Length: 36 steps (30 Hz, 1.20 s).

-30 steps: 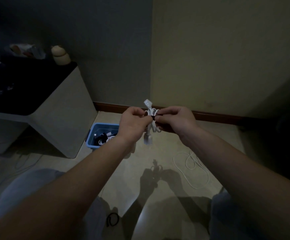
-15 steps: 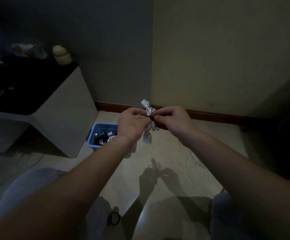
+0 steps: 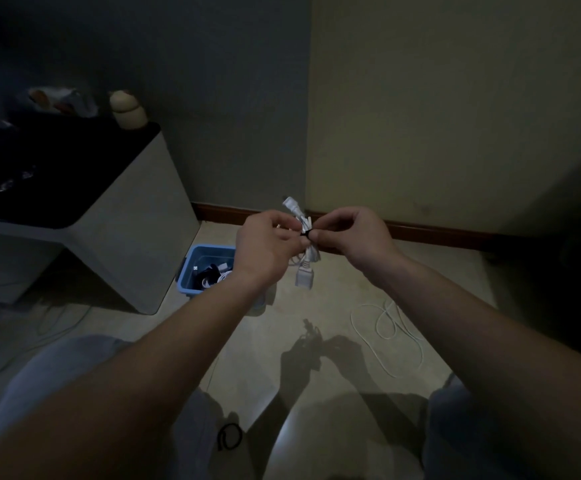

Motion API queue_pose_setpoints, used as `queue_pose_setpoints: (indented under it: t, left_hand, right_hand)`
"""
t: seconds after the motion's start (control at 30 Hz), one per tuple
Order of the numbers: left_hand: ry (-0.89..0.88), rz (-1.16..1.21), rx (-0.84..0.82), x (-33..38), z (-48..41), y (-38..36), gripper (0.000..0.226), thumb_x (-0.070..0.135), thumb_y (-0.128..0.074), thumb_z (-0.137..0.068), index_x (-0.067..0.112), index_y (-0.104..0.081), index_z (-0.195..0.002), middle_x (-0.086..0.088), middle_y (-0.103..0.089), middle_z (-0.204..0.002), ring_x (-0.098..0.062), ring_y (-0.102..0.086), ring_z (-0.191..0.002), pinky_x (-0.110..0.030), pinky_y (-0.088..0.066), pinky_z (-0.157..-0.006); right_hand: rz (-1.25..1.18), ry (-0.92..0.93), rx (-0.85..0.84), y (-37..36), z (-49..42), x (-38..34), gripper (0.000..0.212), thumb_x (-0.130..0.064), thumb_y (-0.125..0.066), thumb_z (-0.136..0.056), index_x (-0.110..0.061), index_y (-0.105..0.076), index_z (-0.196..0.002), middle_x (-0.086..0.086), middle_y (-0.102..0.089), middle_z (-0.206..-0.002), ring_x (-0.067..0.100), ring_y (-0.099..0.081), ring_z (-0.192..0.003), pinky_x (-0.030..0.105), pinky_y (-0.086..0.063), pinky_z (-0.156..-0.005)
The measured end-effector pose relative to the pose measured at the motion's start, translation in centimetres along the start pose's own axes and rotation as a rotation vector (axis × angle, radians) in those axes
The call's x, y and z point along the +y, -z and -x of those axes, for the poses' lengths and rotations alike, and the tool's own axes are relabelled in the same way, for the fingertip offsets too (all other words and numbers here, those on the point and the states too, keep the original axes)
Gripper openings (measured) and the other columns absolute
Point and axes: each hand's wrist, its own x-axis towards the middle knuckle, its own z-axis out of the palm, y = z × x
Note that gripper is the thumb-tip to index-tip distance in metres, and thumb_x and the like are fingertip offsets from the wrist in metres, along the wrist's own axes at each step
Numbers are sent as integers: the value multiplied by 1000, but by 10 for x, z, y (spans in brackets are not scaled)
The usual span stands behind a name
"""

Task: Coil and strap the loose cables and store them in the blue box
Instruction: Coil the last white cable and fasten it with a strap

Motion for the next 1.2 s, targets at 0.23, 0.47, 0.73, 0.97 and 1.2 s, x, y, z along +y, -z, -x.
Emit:
queue_pose_setpoints:
  t: [0.23, 0.47, 0.73, 0.97, 1.2]
  left_hand:
    - [33, 95, -62, -1, -2, 5, 17, 25, -84, -77, 25, -76, -91, 6, -75, -90, -7, -72, -85, -21, -58, -72]
    - [111, 289, -36, -11, -12, 26, 11, 7, -80, -81, 14, -72, -84, -1, -75, -70, -11, -73, -67, -15, -53, -60]
    - [224, 350, 79, -27, -38, 61, 10, -5, -75, -82, 4, -72, -80, -1, -71, -59, -8, -69, -54, -13, -52, -53]
    - [385, 324, 262, -91, -83, 80, 12, -2, -77, -81, 5, -69, -76, -13, -69, -75, -17, -67, -61, -22, -58, -58]
    - [581, 429, 337, -171, -125, 72, 12, 3, -77, -82, 3, -65, -79, -5, -61, -55, -8, -52, -36, -16, -43, -42]
  right_hand:
    - [-25, -13, 23, -4, -8, 3, 20, 3, -86, -70, -5, -73, -82, -9, -66, -58, 9, -64, -65, 32, -59, -71]
    - [-149, -79, -6, -29, -15, -3, 20, 2, -83, -75, -13, -71, -80, -1, -72, -69, 14, -68, -70, 32, -60, -72]
    - [-92, -112, -99, -74, -46, -1, 23, -1, -68, -90, -22, -74, -82, 0, -74, -82, 12, -68, -71, 24, -55, -59]
    - [24, -174, -316, -126, -95, 24, 43, 9, -52, -85, -29, -71, -92, -4, -75, -102, 14, -66, -99, 29, -54, -81]
    - [186, -53, -335, -183, -136, 95, 48, -6, -72, -83, -15, -65, -130, 0, -67, -123, 17, -65, -110, 31, -52, -93]
